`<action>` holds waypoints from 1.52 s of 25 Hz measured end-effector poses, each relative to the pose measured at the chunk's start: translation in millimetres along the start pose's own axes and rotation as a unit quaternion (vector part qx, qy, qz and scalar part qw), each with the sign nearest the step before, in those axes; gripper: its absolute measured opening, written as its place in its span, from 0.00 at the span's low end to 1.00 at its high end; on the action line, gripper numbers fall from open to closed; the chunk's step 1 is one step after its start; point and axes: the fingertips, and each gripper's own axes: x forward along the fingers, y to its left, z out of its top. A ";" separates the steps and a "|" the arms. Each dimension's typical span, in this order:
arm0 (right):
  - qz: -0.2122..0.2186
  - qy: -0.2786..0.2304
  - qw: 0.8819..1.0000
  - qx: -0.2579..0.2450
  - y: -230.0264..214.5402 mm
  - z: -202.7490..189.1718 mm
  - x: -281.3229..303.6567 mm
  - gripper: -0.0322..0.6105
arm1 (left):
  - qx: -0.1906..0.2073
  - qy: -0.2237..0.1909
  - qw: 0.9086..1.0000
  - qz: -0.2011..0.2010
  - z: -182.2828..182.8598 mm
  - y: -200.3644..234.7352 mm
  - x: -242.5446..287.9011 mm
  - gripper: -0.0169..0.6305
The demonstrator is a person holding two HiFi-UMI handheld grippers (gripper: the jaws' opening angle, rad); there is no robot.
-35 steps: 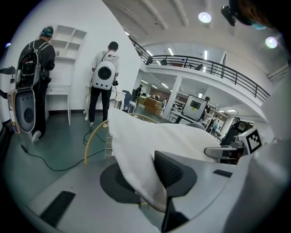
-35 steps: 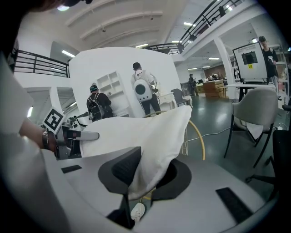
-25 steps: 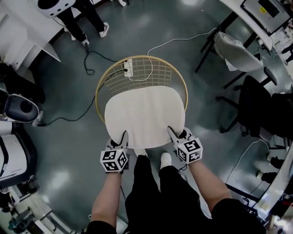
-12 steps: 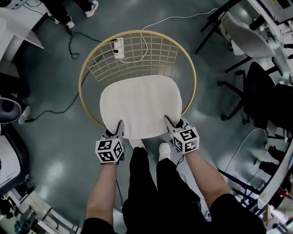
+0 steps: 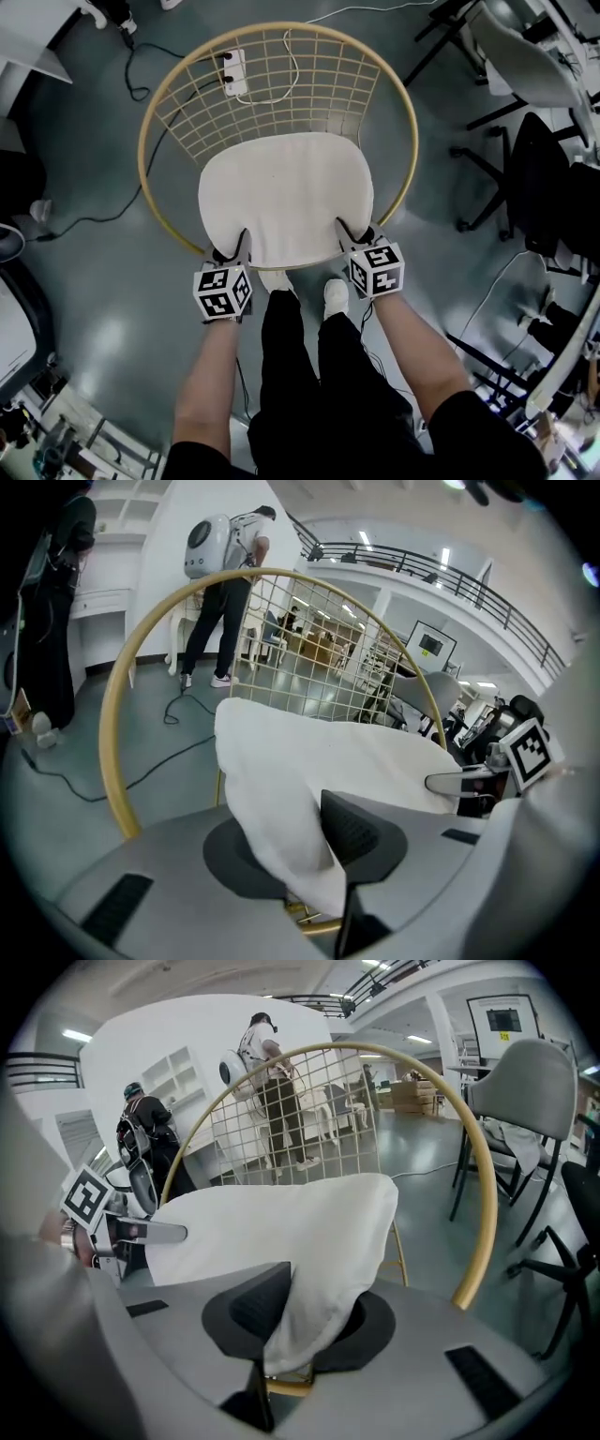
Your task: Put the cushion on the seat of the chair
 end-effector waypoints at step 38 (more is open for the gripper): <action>-0.108 0.086 0.990 -0.040 -15.8 -9.4 6.7 0.67 | 0.044 -0.004 0.999 0.023 -0.1 -30.6 -25.2 0.45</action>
